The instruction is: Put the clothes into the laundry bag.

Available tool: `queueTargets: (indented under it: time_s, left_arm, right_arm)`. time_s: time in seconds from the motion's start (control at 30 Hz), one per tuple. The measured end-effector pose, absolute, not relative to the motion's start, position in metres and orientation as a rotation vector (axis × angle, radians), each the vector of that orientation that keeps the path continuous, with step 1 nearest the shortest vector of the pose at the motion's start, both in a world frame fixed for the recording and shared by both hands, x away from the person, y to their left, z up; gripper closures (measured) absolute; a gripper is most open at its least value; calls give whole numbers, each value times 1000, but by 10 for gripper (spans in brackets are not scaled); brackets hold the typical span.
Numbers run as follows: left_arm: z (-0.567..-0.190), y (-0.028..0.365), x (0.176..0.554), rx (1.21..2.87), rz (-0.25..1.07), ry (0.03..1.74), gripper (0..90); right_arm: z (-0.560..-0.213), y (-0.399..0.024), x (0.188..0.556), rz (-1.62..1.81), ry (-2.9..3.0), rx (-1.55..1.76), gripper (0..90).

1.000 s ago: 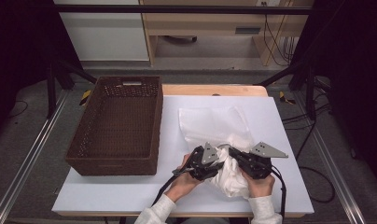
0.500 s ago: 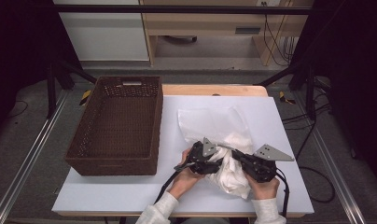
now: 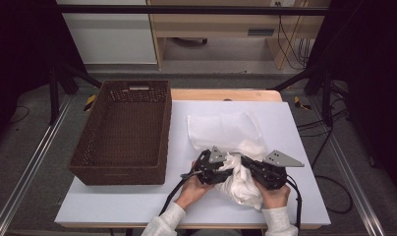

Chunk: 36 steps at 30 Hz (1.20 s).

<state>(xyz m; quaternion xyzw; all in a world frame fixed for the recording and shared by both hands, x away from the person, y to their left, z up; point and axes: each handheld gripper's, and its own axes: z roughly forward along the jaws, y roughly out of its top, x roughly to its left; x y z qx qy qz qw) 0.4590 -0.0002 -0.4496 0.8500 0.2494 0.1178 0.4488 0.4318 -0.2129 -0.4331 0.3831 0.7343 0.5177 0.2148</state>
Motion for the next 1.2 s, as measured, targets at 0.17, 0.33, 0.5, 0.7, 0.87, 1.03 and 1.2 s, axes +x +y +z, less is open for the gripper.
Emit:
queueTargets:
  time_s: [0.17,0.33,0.5,0.7,0.87,1.03,1.2]
  left_arm:
    - [-433,1,438,2092,308,530,670]
    - [-440,-18,443,2194,347,512,663]
    - [-455,-23,468,2147,356,674,658]
    - [-454,-16,472,2126,417,701,502]
    - [-443,0,457,2147,477,705,274]
    - [-450,22,446,2119,322,748,341]
    - [-458,17,447,2099,218,745,695]
  right_arm:
    - [-433,-216,432,1555,2034,1049,892]
    - [-434,-214,432,1581,2037,1027,892]
    - [-432,-213,430,1576,2042,1012,892]
    - [-427,-218,425,1509,2030,1028,891]
    - [-428,-217,427,1481,2037,1035,890]
    - [-428,-217,427,1477,2036,1041,889]
    - [-430,-213,428,1466,2049,1030,889]
